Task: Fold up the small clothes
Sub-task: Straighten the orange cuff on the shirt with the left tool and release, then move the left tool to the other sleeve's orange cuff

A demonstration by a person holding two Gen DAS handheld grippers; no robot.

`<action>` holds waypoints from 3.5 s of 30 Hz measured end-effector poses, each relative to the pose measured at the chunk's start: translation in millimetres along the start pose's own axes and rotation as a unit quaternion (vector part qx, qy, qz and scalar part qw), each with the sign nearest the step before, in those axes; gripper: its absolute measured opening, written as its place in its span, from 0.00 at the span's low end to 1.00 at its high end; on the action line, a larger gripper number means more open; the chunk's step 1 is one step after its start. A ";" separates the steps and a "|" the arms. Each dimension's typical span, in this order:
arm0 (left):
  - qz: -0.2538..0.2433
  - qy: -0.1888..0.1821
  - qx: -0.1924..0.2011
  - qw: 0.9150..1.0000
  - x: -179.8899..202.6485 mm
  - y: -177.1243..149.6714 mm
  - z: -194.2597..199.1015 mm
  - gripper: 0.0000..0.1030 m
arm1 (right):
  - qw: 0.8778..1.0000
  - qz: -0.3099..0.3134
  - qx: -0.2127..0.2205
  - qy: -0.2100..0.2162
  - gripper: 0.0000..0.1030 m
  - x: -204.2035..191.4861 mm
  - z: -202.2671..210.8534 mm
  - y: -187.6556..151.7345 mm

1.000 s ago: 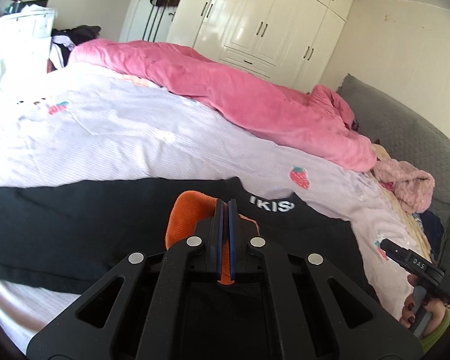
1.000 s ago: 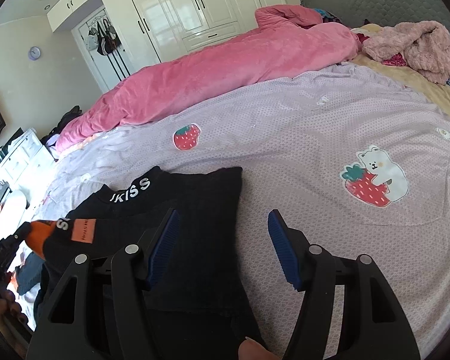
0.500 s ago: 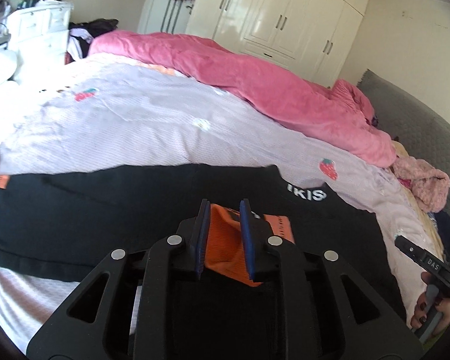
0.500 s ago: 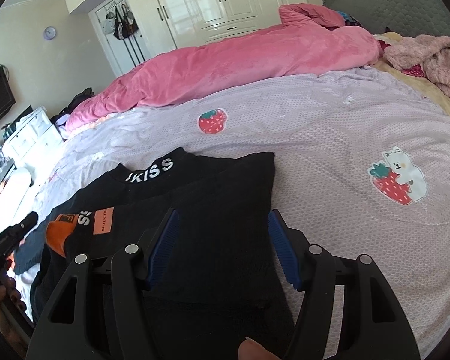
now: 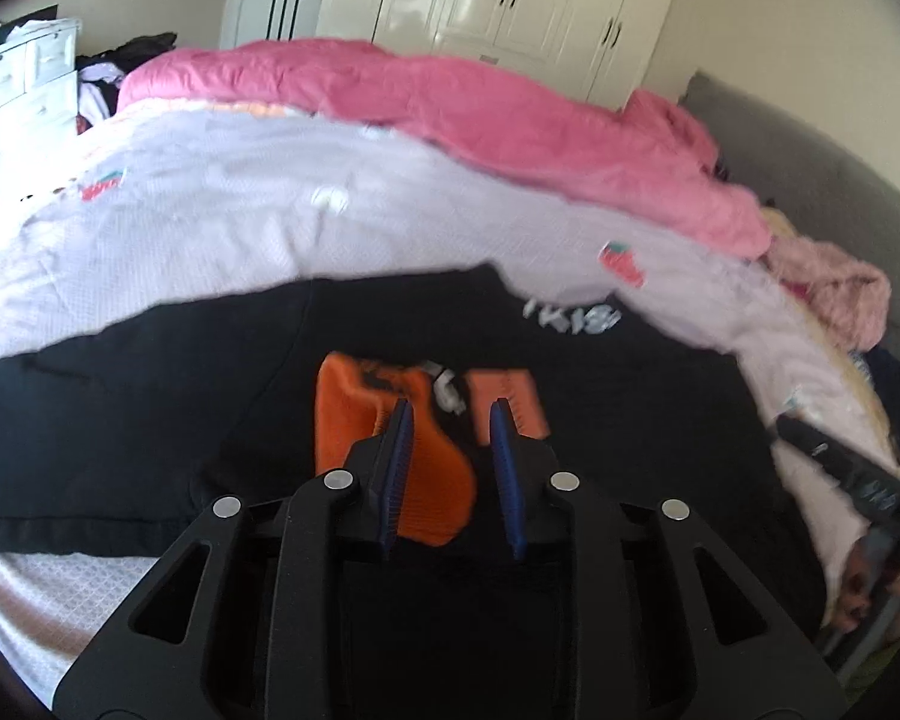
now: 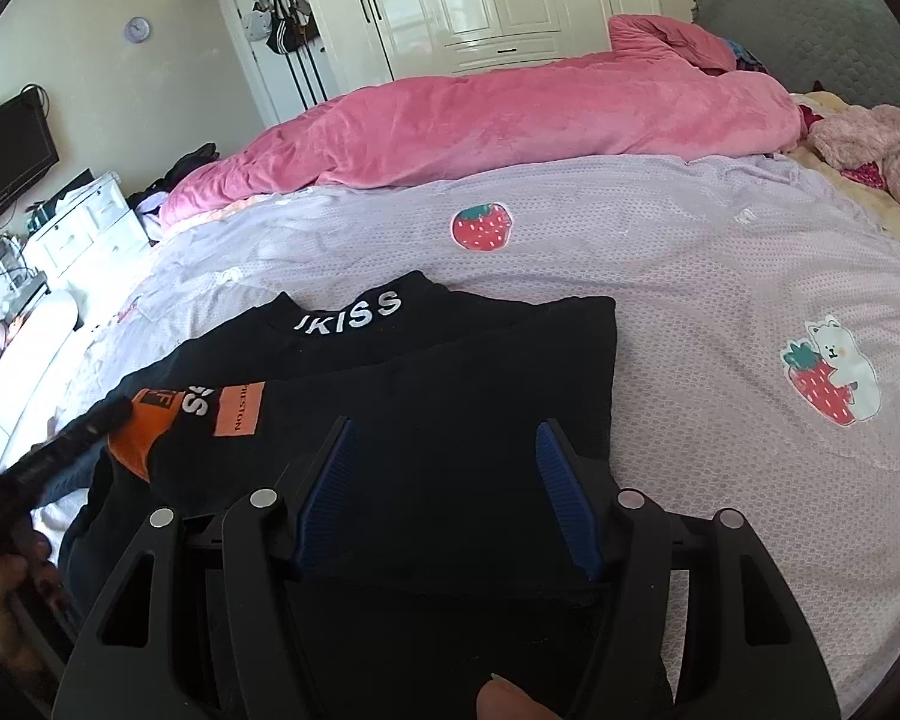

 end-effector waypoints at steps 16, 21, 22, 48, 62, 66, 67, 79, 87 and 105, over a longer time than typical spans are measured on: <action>0.034 -0.006 -0.035 0.999 -21.4 -27.7 -18.5 0.19 | 0.997 0.050 -0.048 -0.017 0.64 -18.9 -30.2 -20.8; 0.034 -0.006 -0.035 0.999 -21.5 -27.5 -18.6 0.19 | 0.994 0.043 -0.085 -0.060 0.64 -1.1 -53.6 -29.9; 0.034 -0.006 -0.035 0.999 -21.5 -27.5 -18.6 0.19 | 0.994 0.043 -0.084 -0.060 0.64 -1.1 -53.0 -29.8; 0.025 0.031 -0.009 0.999 -20.1 -21.6 27.6 0.83 | 0.998 0.027 -0.054 -0.032 0.87 -11.3 -20.8 -20.3; 0.033 0.060 0.014 0.998 -34.6 -18.1 65.7 0.91 | 0.998 0.041 -0.040 -0.015 0.87 -35.4 -2.9 -19.6; 0.037 0.067 0.020 0.997 -41.3 -18.3 76.6 0.91 | 0.998 0.049 -0.037 -0.009 0.87 -46.6 1.4 -21.3; 0.037 0.068 0.021 0.997 -42.7 -18.4 78.5 0.91 | 0.998 0.051 -0.037 -0.007 0.87 -50.0 2.4 -21.9; 0.066 0.100 0.039 0.992 -79.1 -33.6 113.3 0.91 | 0.996 0.084 -0.031 0.025 0.96 -109.6 8.4 -35.5; 0.093 0.105 0.048 0.989 -102.9 -44.3 128.2 0.91 | 0.992 0.110 -0.030 0.044 0.96 -147.7 11.8 -43.7; 0.159 0.217 0.043 0.962 -188.2 -85.6 156.9 0.91 | 0.981 0.164 -0.055 0.092 0.96 -233.4 -5.8 -76.9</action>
Point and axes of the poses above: each gripper's, at about its wrist camera, not at the fingertips, and z roughly against the way its jaws point, x to its right, y to its top, the point moved 3 cm from there along -z, roughly the way its jaws point, and after that the axes turned 15 degrees about -z, right-handed, at the moved point
